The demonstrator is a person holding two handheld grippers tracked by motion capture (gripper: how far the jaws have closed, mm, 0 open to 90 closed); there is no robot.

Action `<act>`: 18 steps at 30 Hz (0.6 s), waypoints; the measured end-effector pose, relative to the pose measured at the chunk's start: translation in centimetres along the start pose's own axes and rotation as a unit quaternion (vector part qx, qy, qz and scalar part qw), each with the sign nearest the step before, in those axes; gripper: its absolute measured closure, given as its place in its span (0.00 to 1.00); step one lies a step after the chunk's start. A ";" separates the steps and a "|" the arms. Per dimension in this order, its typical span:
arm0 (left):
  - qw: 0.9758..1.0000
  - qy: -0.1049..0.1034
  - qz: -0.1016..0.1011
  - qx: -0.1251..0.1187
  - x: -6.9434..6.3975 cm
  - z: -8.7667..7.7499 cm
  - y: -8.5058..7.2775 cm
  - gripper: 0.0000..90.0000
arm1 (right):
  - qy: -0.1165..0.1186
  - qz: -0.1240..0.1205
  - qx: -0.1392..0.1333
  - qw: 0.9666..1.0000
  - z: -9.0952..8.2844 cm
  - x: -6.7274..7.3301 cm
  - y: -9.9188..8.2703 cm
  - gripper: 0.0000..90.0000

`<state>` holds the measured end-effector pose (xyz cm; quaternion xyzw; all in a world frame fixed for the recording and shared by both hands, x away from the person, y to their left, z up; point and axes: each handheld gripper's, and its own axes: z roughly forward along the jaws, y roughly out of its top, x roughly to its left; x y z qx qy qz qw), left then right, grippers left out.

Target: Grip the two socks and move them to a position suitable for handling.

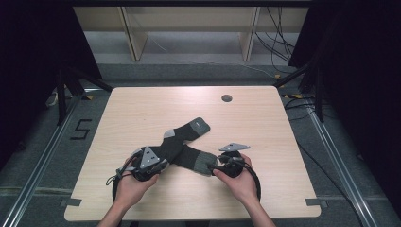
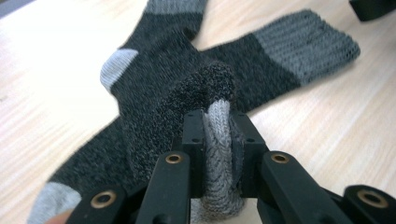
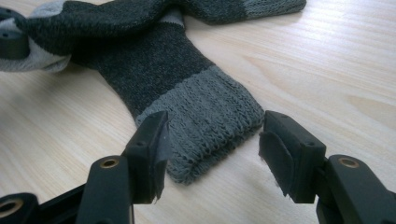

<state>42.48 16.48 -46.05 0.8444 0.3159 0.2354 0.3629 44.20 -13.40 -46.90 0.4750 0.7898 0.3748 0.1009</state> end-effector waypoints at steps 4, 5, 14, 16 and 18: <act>1.000 0.004 -0.004 -0.008 0.4 -0.3 0.5 0.87 | -0.001 -0.012 -0.003 1.000 0.3 0.2 0.0 0.49; 1.000 0.004 -0.006 -0.014 0.5 -0.4 0.6 0.87 | -0.005 -0.011 0.000 1.000 0.2 0.3 0.0 0.49; 1.000 0.010 -0.007 -0.019 1.0 -0.7 0.9 0.87 | -0.017 0.001 0.022 1.000 1.1 0.5 -0.1 0.49; 1.000 0.013 -0.008 -0.023 1.2 -0.7 0.9 0.87 | -0.012 -0.007 0.019 1.000 1.2 0.3 -0.1 0.49; 0.999 0.016 -0.010 -0.030 1.3 -0.8 1.0 0.87 | -0.013 -0.002 0.026 1.000 1.2 0.2 0.0 0.48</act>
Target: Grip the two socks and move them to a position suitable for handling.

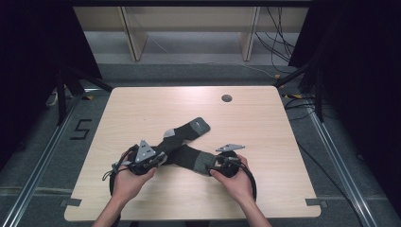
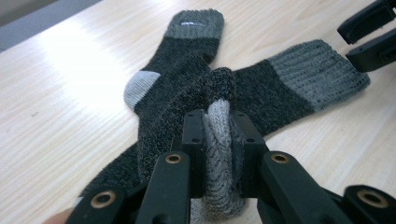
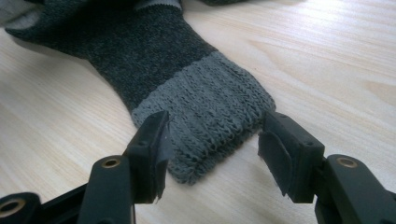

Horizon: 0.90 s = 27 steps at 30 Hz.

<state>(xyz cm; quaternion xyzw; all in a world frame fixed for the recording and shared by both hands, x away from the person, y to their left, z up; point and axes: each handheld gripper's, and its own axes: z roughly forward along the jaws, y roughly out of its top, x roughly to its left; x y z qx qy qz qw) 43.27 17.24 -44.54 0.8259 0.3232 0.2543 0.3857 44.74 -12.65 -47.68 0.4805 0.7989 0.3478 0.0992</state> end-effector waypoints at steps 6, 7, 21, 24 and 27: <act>1.000 0.012 -0.018 -0.013 0.6 -0.4 0.9 0.87 | -0.002 0.005 0.013 1.000 0.7 0.4 0.1 0.50; 1.000 0.014 -0.004 -0.020 0.8 -0.4 1.0 0.87 | -0.014 -0.001 0.016 1.000 0.9 0.5 0.1 0.50; 0.998 0.038 -0.027 -0.038 2.1 -1.1 2.1 0.87 | -0.005 0.014 0.036 0.999 1.2 0.6 0.4 0.75; 0.998 0.034 -0.024 -0.046 2.3 -1.1 2.0 0.87 | -0.006 0.013 0.036 0.999 1.2 0.6 0.6 0.80; 0.999 0.033 -0.017 -0.037 2.5 -1.5 1.5 0.87 | -0.005 0.013 0.043 0.999 1.1 0.4 0.7 0.80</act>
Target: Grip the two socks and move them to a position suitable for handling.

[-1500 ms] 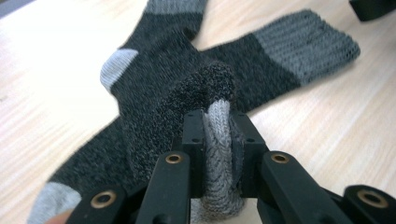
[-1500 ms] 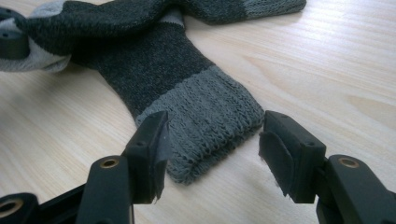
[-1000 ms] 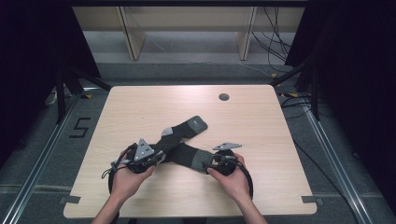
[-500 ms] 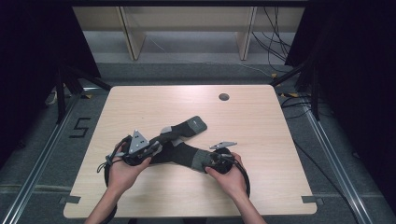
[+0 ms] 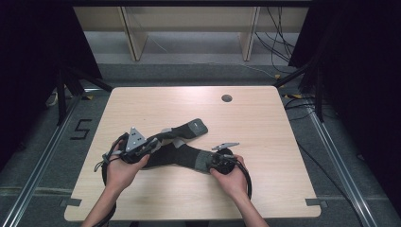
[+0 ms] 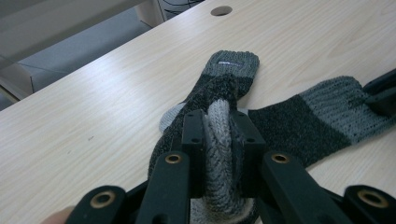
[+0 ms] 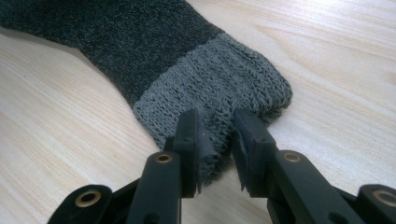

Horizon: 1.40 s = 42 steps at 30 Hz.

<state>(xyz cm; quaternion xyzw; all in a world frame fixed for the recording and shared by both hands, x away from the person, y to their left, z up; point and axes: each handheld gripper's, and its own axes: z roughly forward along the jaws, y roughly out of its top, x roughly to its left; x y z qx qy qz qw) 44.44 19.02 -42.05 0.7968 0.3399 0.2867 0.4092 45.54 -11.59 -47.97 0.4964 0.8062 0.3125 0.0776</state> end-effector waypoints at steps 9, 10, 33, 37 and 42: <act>1.000 -0.019 -0.004 0.009 0.4 -0.9 -2.0 0.86 | 0.001 0.002 -0.073 0.997 -1.3 -0.5 2.7 0.52; 1.000 -0.022 0.006 0.006 0.5 -0.8 -2.1 0.86 | -0.019 -0.012 -0.086 0.996 -1.6 -0.9 4.7 0.53; 0.999 -0.033 0.006 0.030 1.5 -1.4 -4.3 0.86 | -0.046 0.000 -0.032 0.998 7.3 -3.1 12.8 0.58; 0.999 -0.032 0.003 0.035 1.9 -1.5 -4.6 0.86 | -0.064 -0.022 -0.012 0.998 8.7 -2.9 12.8 0.58; 0.999 -0.032 -0.007 0.033 1.9 -1.5 -4.6 0.86 | -0.050 -0.012 -0.006 0.999 9.3 -2.4 12.8 0.73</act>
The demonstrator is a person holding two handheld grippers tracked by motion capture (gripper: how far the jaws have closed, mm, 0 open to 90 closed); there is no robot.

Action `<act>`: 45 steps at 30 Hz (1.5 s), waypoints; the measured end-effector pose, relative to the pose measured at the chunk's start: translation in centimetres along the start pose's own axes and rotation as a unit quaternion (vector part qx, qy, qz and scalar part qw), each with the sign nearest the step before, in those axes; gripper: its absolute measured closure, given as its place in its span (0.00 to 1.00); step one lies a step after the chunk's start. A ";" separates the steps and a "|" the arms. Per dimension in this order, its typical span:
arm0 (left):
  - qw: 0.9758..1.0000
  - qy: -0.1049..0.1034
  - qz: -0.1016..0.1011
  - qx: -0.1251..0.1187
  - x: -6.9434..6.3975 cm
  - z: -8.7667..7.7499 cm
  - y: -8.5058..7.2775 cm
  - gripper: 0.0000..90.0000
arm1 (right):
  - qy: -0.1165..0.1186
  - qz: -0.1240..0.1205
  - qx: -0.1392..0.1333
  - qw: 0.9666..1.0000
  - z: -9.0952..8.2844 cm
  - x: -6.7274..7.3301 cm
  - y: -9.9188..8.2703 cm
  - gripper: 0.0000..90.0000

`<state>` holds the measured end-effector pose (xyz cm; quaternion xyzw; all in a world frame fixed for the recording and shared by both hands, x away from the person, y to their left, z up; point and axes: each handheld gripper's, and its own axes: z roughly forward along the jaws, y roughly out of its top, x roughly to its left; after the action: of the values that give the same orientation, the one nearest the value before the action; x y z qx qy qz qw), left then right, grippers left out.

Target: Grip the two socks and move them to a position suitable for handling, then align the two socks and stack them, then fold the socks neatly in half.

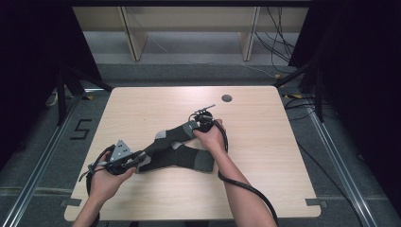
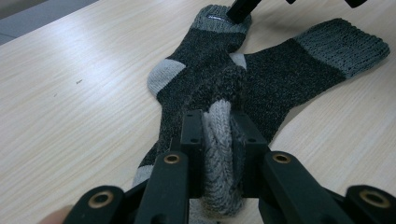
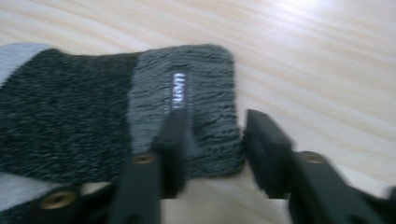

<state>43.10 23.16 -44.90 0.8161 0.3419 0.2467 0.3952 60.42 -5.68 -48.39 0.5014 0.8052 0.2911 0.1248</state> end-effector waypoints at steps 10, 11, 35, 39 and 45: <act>1.000 0.002 -0.002 0.013 0.3 0.5 -0.7 0.86 | 0.020 -0.004 0.005 1.000 -0.1 -0.2 -0.1 0.91; 1.000 0.002 -0.002 0.013 0.3 0.5 -0.7 0.86 | 0.022 -0.004 0.005 1.000 -0.2 -0.3 -0.1 0.91; 0.998 0.023 -0.017 -0.048 1.8 -0.8 0.9 0.87 | 0.093 0.013 -0.070 0.993 -6.4 -2.3 0.5 0.93; 0.998 0.027 -0.020 -0.044 2.0 -0.7 0.8 0.87 | 0.103 0.016 -0.074 0.992 -7.6 -2.2 0.7 0.93; 0.998 0.027 -0.016 -0.053 2.5 -1.0 1.1 0.87 | 0.109 0.049 -0.074 0.990 -9.0 -2.0 0.3 0.93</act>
<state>44.45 25.02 -43.09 0.7814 0.3522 0.2797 0.4326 57.14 -10.48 -41.23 0.4954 0.7645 0.4083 0.0586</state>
